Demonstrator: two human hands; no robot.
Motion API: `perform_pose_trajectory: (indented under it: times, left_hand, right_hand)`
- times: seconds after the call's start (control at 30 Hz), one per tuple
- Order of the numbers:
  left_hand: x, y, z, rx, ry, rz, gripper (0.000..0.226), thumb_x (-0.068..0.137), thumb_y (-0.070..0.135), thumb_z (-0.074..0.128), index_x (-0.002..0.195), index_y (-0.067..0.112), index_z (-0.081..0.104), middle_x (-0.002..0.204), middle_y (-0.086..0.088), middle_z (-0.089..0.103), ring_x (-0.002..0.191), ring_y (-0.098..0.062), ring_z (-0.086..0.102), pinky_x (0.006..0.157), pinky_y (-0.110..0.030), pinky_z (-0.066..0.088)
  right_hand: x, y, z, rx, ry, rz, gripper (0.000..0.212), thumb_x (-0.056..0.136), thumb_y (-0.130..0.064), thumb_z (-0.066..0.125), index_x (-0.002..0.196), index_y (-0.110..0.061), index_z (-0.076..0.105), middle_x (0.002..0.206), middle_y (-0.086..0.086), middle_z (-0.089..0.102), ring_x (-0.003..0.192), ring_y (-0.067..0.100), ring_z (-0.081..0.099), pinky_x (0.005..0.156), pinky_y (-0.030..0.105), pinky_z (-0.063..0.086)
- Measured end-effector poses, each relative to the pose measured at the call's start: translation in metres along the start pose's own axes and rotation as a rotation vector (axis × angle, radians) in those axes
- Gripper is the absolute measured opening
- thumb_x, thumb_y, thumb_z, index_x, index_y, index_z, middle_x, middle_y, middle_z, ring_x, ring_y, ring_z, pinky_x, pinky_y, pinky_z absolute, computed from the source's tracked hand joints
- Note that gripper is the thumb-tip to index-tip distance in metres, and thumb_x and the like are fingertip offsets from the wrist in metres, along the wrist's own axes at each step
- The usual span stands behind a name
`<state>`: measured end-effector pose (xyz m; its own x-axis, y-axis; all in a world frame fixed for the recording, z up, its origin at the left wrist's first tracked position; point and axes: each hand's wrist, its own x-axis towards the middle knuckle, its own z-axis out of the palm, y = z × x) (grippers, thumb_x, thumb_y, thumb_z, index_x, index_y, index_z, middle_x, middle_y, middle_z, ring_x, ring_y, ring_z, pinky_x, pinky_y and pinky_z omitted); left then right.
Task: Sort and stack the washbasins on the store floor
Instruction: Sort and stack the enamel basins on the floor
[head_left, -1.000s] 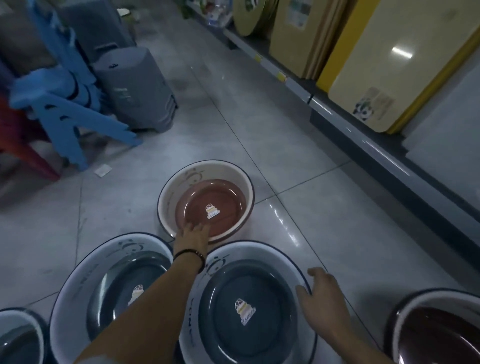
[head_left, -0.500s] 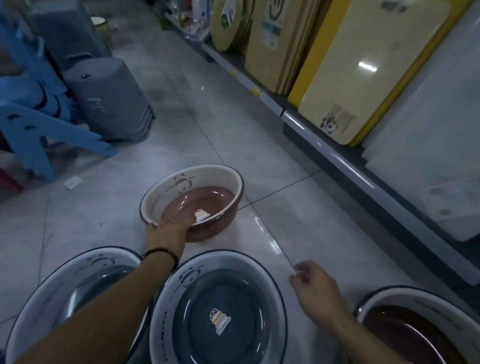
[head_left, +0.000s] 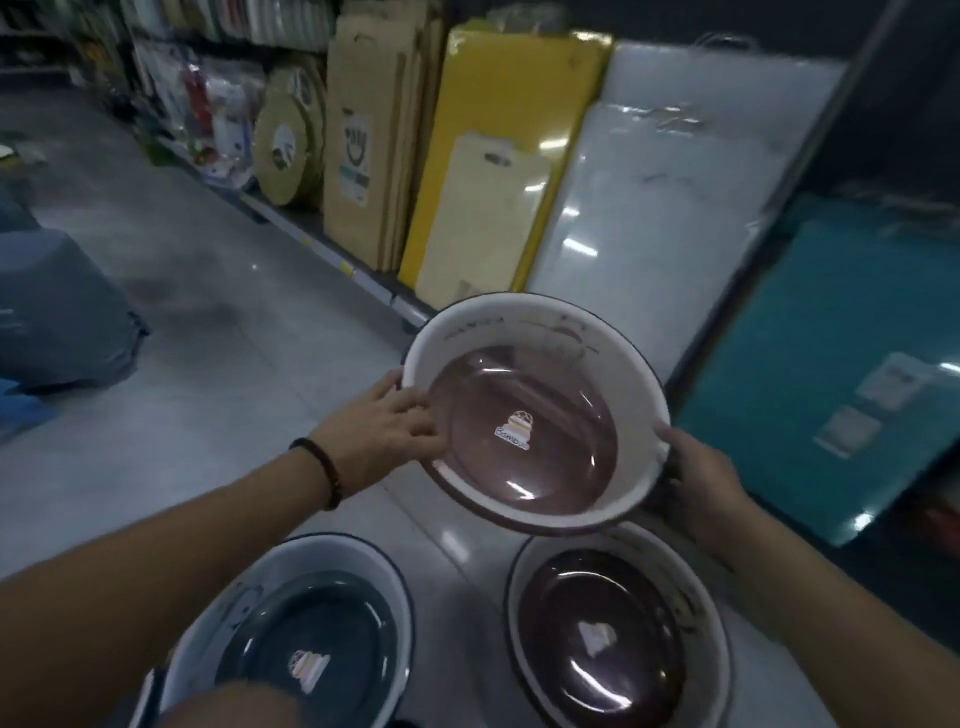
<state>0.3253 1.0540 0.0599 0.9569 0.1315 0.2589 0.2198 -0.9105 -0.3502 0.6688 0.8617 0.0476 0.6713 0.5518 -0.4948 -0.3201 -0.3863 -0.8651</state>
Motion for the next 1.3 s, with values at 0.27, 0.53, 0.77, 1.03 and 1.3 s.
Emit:
perform_pose_trajectory:
  times: [0.27,0.53,0.77,1.03,1.3]
  left_hand:
    - [0.097,0.102,-0.011,-0.431,0.134,-0.646,0.051,0.096,0.005,0.060,0.142,0.027,0.054,0.160,-0.011,0.040,0.151,-0.037,0.033,0.118,-0.050,0.040]
    - [0.086,0.279,0.060,-1.546,-0.097,-1.478,0.057,0.067,0.019,0.088,0.116,0.021,0.059,0.105,-0.009,0.074,0.087,-0.029,0.075,0.057,-0.039,0.063]
    - [0.055,0.301,0.097,-1.502,-0.185,-1.684,0.047,0.082,-0.006,0.068,0.112,0.023,0.049,0.103,-0.012,0.066,0.092,-0.038,0.068,0.062,-0.057,0.063]
    - [0.059,0.317,0.132,-1.288,-0.332,-1.676,0.062,0.086,0.003,0.073,0.134,0.027,0.044,0.119,-0.015,0.060,0.098,-0.035,0.064,0.091,-0.056,0.059]
    - [0.057,0.333,0.141,-1.252,-0.445,-1.677,0.085,0.083,0.009,0.083,0.154,0.018,0.038,0.132,-0.015,0.064,0.106,-0.029,0.060,0.099,-0.043,0.053]
  right_hand:
    - [-0.020,0.063,-0.129,-0.001,0.185,0.088,0.025,0.096,-0.007,0.068,0.120,-0.002,0.063,0.103,0.026,0.071,0.086,0.041,0.072,0.067,0.044,0.061]
    - [-0.036,0.185,-0.139,0.144,0.266,0.229,0.033,0.075,-0.014,0.078,0.108,-0.017,0.073,0.096,0.018,0.078,0.090,0.044,0.075,0.074,0.068,0.063]
    - [-0.019,0.231,-0.152,-0.035,0.239,0.241,0.040,0.091,-0.014,0.073,0.129,-0.017,0.062,0.107,0.013,0.073,0.091,0.037,0.075,0.067,0.057,0.067]
    - [0.007,0.249,-0.157,-0.195,0.166,0.279,0.051,0.091,0.001,0.061,0.133,-0.026,0.065,0.098,0.008,0.074,0.083,0.029,0.071,0.071,0.040,0.061]
    - [0.025,0.259,-0.155,-0.295,0.101,0.176,0.040,0.097,0.004,0.055,0.133,-0.014,0.060,0.103,0.008,0.074,0.087,0.022,0.072,0.058,0.024,0.058]
